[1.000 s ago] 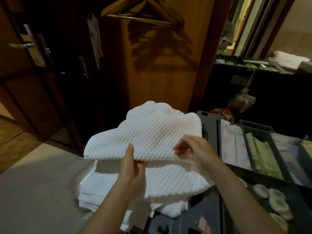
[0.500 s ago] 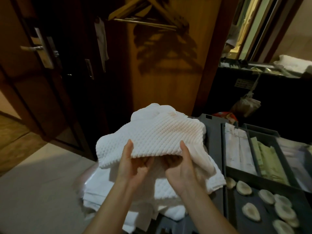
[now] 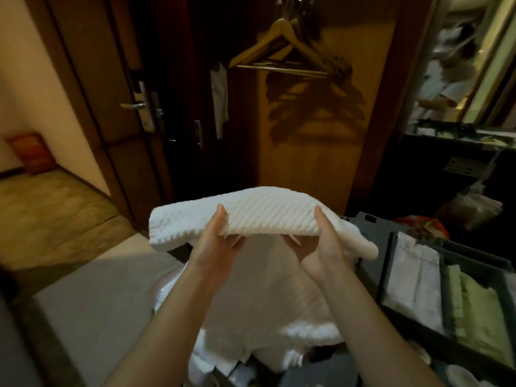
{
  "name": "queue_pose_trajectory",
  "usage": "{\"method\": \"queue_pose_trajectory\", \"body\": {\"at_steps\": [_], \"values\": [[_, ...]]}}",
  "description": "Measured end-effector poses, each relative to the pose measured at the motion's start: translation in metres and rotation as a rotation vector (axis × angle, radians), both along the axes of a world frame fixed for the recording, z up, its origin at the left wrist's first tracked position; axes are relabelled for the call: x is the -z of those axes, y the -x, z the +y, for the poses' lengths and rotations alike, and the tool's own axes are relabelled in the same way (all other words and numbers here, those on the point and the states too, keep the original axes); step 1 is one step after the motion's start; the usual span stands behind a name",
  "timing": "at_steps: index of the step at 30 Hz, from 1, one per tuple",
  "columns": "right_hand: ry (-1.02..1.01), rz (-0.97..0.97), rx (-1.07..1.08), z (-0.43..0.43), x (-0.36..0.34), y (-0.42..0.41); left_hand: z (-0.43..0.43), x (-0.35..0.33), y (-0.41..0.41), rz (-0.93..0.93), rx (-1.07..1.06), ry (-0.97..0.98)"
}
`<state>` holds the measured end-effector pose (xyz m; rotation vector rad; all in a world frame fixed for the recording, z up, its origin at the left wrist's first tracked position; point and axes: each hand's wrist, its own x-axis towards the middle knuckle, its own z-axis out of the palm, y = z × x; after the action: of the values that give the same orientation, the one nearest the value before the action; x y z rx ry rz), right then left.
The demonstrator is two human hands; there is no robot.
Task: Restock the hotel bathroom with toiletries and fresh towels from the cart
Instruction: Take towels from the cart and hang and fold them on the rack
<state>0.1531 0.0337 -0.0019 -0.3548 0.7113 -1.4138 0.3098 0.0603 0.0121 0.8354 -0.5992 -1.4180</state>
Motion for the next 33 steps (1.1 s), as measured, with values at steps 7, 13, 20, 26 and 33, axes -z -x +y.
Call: {"method": "queue_pose_trajectory", "body": {"at_steps": [7,13,20,26,33], "values": [[0.216,0.146,-0.364,0.019,-0.025,0.017,0.081,-0.029,0.011,-0.120,-0.385,0.223],[0.427,0.351,-0.526,0.075,-0.043,0.020,0.177,-0.039,0.018,-0.359,-0.619,0.270],[0.513,0.492,-0.746,0.152,-0.048,0.009,0.310,-0.044,0.052,-0.593,-0.927,0.078],[0.456,0.497,-0.904,0.219,-0.042,-0.017,0.398,-0.032,0.069,-0.619,-1.095,-0.117],[0.424,0.515,-1.184,0.319,-0.029,-0.063,0.505,-0.011,0.059,-0.582,-1.243,-0.292]]}}
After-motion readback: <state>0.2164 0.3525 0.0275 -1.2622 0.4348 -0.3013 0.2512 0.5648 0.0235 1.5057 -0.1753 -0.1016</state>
